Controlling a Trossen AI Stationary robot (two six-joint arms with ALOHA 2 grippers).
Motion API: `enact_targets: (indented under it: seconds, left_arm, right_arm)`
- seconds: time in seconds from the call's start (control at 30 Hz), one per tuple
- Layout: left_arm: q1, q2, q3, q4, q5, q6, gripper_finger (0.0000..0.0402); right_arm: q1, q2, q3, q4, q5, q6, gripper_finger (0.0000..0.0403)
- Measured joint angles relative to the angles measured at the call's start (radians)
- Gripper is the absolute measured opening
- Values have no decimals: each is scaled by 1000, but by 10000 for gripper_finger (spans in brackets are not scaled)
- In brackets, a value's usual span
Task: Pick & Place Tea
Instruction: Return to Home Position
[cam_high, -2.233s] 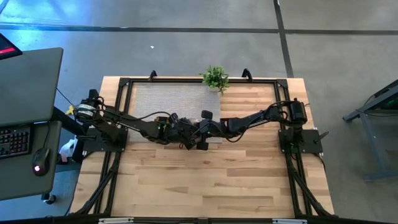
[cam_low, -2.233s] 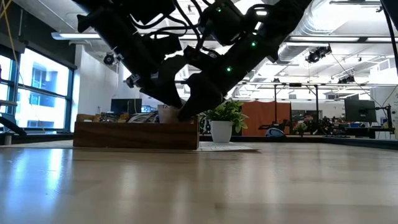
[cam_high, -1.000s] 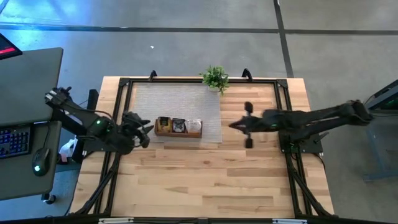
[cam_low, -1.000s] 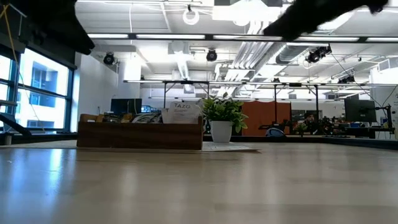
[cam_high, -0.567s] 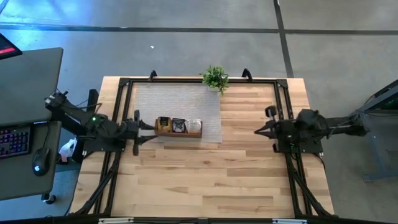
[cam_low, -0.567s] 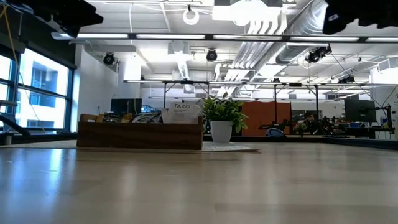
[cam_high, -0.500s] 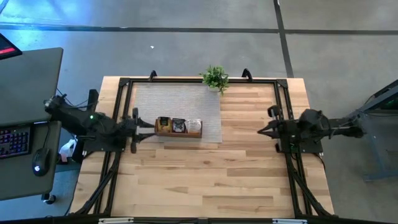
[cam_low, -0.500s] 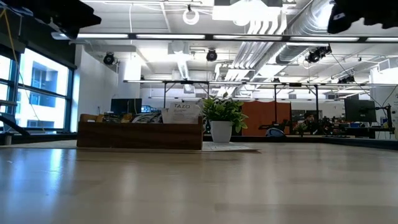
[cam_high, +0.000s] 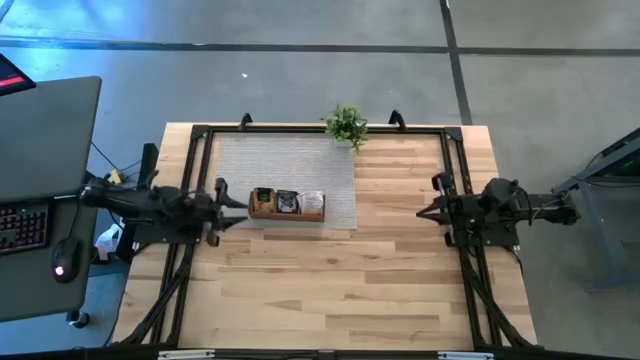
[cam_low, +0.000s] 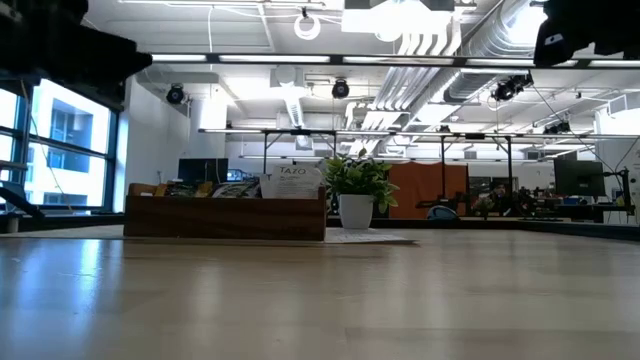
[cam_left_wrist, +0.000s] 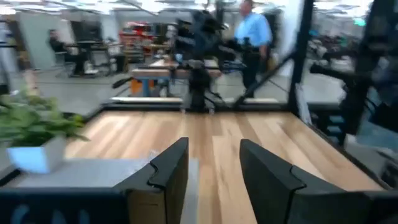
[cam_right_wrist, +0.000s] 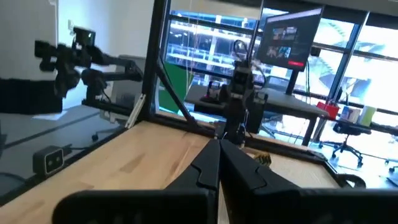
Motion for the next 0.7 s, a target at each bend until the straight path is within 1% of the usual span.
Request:
enact_targets:
  seconds: [0.1, 0.17, 0.2, 0.27, 0.37, 0.47, 0.7]
  left_arm:
    - [22, 17, -80, 105, 65, 10, 143]
    - [34, 17, -112, 84, 69, -14, 143]
    - [39, 19, -108, 83, 70, -30, 143]
    - [40, 62, -105, 90, 73, -65, 143]
    - [38, 74, -105, 77, 71, -64, 143]
    - [38, 101, -105, 75, 65, -64, 143]
    - [38, 101, -105, 75, 65, -65, 143]
  right_arm:
    - [0, -8, -11, -9, 1, 2, 5]
    - [0, -5, -21, -9, 10, 4, 6]
    - [0, -7, -26, -12, 17, 4, 7]
    - [0, -6, -27, -19, 43, -2, 9]
    - [0, -5, -27, -22, 84, 39, 8]
    - [0, -5, -27, -22, 91, 96, 4]
    - [0, 1, -26, -24, 90, 95, 8]
